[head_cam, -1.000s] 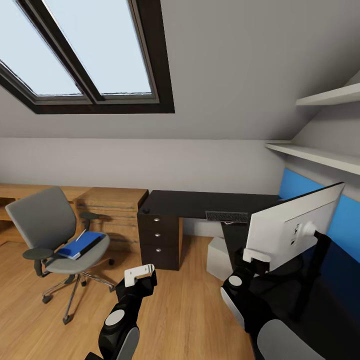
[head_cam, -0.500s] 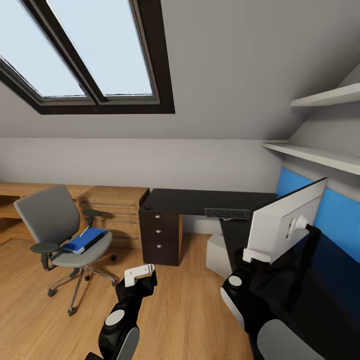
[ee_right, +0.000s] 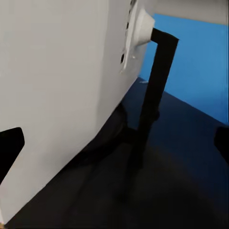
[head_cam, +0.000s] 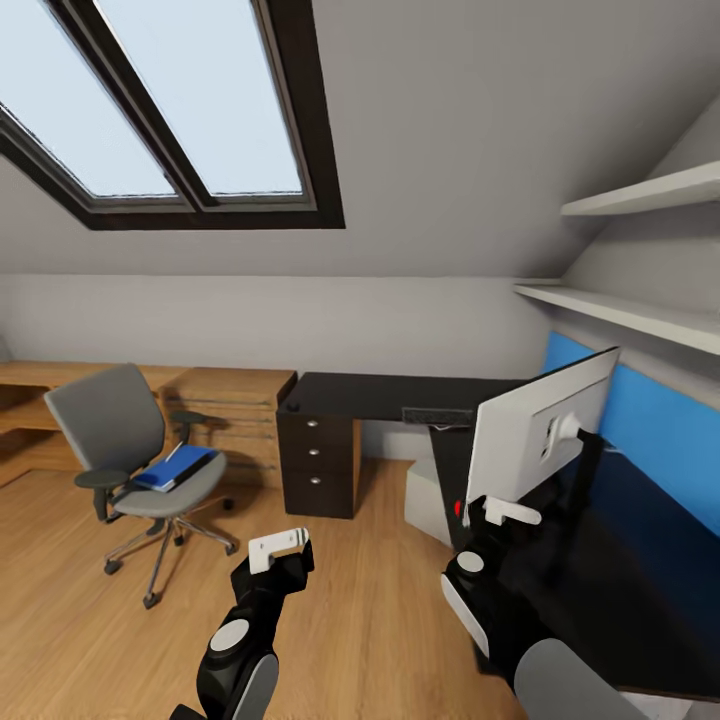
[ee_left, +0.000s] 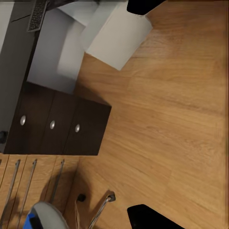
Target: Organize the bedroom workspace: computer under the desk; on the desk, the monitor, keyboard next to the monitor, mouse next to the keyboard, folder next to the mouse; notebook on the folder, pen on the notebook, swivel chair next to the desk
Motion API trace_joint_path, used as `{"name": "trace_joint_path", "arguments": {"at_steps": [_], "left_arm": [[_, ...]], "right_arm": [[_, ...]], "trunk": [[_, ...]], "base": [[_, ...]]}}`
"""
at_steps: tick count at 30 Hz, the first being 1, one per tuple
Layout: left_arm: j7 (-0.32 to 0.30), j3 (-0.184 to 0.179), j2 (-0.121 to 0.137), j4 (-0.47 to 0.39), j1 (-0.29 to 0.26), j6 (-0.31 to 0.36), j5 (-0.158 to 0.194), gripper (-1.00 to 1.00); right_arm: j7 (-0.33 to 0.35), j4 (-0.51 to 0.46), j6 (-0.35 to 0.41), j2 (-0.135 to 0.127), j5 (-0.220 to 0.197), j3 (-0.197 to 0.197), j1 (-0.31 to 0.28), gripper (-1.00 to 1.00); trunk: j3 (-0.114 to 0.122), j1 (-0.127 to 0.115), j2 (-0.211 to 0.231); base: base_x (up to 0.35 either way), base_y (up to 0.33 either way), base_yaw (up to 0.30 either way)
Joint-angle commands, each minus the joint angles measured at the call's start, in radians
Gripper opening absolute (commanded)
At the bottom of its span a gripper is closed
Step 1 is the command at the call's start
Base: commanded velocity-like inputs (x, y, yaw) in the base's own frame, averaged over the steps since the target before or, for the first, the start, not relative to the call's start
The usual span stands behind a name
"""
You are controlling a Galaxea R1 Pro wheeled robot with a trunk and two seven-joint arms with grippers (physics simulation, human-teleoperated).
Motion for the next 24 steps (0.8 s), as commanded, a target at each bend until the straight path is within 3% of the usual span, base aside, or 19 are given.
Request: {"name": "trace_joint_path", "arguments": {"at_steps": [1, 5, 14, 24], "left_arm": [[0.009, -0.001, 0.000, -0.002, -0.001, 0.003, 0.009, 1.00], [0.009, -0.002, 0.000, -0.002, -0.001, 0.002, 0.009, 1.00], [0.010, -0.002, 0.000, -0.001, -0.001, 0.002, 0.009, 1.00], [0.010, -0.002, 0.000, -0.001, -0.001, 0.002, 0.009, 1.00]], "right_arm": [[-0.004, 0.000, -0.009, -0.001, -0.011, 0.005, -0.001, 1.00], [-0.002, 0.000, -0.010, 0.000, -0.010, 0.006, -0.001, 1.00], [0.004, -0.002, -0.013, 0.006, -0.008, 0.022, -0.001, 1.00], [0.007, -0.003, -0.013, 0.006, -0.005, 0.041, -0.001, 1.00]], "trunk": [[-0.002, 0.000, -0.001], [-0.002, 0.000, -0.001], [-0.002, 0.000, -0.001], [-0.002, 0.000, -0.001]], "base": [[-0.149, -0.111, 0.000], [-0.068, -0.015, 0.000], [0.070, 0.202, 0.000], [0.004, 0.010, 0.000]]}}
